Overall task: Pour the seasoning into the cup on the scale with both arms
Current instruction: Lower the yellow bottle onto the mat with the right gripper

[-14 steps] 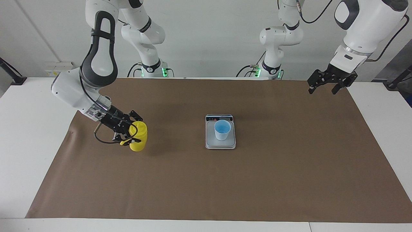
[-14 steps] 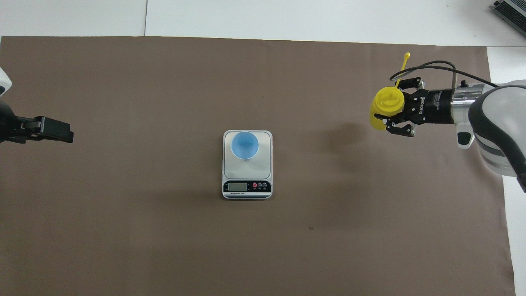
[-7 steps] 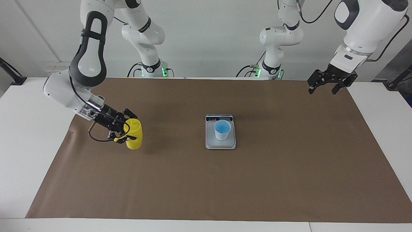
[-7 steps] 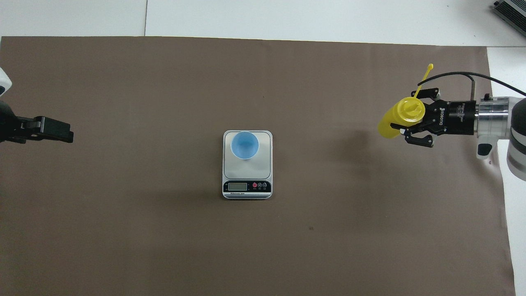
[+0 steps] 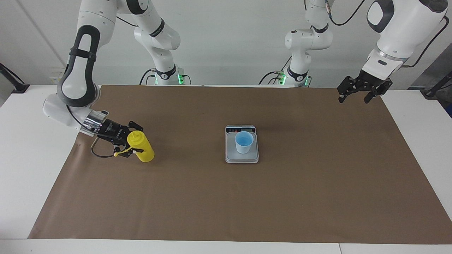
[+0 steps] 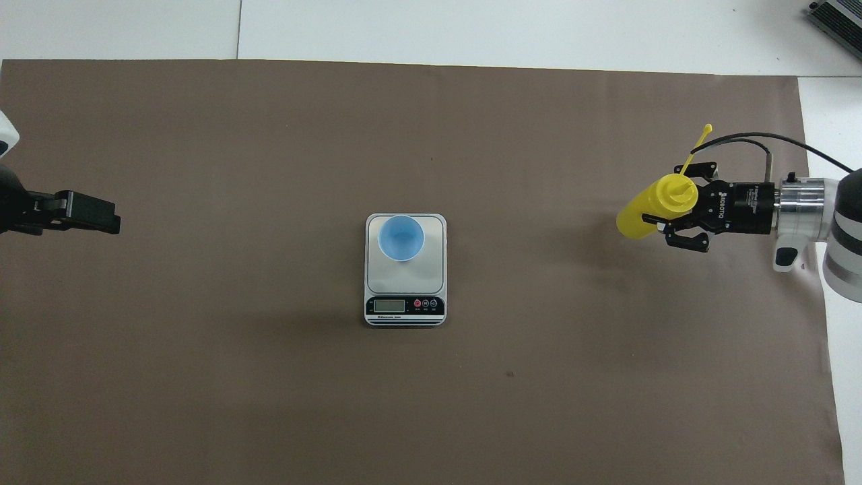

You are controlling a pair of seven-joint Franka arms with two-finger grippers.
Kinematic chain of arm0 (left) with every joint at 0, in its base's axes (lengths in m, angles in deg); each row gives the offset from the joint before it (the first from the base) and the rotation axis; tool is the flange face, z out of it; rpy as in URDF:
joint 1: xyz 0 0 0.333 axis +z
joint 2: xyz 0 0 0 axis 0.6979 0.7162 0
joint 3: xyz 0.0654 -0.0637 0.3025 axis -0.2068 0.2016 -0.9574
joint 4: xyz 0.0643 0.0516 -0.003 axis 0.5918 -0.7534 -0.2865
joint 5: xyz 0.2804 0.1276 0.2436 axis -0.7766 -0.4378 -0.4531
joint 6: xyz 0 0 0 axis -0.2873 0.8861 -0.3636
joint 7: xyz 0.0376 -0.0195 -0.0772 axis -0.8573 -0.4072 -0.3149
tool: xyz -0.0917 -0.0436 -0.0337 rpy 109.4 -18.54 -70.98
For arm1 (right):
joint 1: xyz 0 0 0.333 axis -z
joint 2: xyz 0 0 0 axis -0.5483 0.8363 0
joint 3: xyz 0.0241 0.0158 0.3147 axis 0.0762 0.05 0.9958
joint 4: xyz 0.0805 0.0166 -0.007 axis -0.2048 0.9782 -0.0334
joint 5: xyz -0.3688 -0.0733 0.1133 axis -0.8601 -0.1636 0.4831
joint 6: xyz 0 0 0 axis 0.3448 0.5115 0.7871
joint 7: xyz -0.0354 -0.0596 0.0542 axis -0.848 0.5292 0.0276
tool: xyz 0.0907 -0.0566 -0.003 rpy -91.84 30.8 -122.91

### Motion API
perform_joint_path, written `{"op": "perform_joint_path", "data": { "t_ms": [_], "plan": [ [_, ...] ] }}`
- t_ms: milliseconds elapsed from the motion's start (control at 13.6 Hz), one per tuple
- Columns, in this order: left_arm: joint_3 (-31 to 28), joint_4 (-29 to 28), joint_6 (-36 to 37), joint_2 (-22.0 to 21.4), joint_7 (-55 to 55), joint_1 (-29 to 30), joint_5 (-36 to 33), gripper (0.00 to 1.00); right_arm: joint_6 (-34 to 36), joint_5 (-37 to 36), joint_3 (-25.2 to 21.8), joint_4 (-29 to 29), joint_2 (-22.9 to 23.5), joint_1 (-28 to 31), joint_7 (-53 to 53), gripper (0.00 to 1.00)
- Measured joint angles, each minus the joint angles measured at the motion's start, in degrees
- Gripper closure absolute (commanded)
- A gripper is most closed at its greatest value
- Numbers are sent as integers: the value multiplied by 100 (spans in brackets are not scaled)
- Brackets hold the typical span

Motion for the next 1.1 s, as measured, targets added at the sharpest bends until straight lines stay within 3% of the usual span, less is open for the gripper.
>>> {"op": "perform_joint_path", "data": {
  "t_ms": [293,367,440,514,734,807,1101],
  "plan": [
    [0,0,0,0,0,0,0,0,-49,9,-1,13,154,72,200,100],
    [0,0,0,0,0,0,0,0,-92,9,-1,37,154,73,300,76],
    [0,0,0,0,0,0,0,0,-118,9,-1,73,153,73,419,75],
    [0,0,0,0,0,0,0,0,-164,9,-1,122,153,73,508,65],
    [0,0,0,0,-1,0,0,0,-409,18,3,232,146,72,571,22],
    [0,0,0,0,-1,0,0,0,-445,20,5,244,130,69,571,4],
    [0,0,0,0,-1,0,0,0,-528,9,18,248,0,32,576,0]
  ]
}}
